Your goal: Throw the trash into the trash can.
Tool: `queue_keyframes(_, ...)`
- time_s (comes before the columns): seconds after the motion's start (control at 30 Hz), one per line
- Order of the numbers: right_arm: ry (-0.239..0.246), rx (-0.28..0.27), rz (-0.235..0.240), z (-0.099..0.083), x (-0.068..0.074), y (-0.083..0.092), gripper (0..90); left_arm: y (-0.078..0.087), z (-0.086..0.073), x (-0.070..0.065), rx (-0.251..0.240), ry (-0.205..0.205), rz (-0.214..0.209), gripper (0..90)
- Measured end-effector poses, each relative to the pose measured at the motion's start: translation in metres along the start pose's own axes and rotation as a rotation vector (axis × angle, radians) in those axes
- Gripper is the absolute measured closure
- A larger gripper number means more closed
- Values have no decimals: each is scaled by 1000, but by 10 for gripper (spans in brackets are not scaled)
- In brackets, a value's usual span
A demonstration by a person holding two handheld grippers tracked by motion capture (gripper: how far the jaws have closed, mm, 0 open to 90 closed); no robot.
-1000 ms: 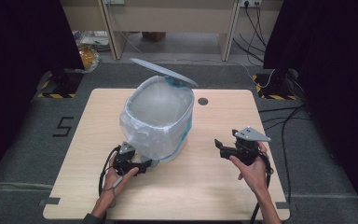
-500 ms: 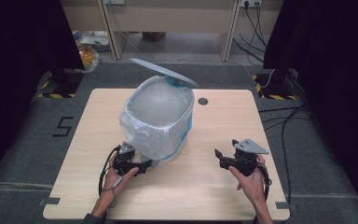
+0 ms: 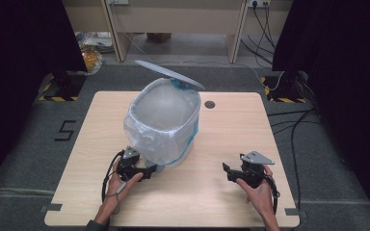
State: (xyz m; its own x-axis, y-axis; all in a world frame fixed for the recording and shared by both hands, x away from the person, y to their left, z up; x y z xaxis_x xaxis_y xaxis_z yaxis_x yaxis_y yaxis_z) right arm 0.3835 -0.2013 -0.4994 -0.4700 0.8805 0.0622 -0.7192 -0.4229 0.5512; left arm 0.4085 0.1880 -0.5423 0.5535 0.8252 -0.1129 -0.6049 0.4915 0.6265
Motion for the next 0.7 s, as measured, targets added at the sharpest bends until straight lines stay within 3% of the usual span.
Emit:
queue_keyframes(0.63, 13, 133, -31, -23, -2, -14, 186, 0, 0, 0, 1, -3, -1, 103)
queue_keyframes(0.7, 28, 175, -54, -28, -2, -18, 174, 1, 0, 0, 2, -5, -1, 103)
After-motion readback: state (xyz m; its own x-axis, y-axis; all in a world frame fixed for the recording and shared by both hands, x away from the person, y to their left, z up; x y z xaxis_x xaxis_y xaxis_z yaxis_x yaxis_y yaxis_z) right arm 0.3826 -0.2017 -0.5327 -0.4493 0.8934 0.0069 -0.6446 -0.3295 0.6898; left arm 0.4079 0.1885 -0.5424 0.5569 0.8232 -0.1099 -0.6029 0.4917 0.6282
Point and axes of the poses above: each handheld gripper's, and its own axes: y roughly backward along the jaws, z roughly out of its top, x roughly to its left, the point moved 3 cm from there along -y, roughly forward along the jaws, and after that the axes turned 3 degrees about -y, right-handed, at the moved point
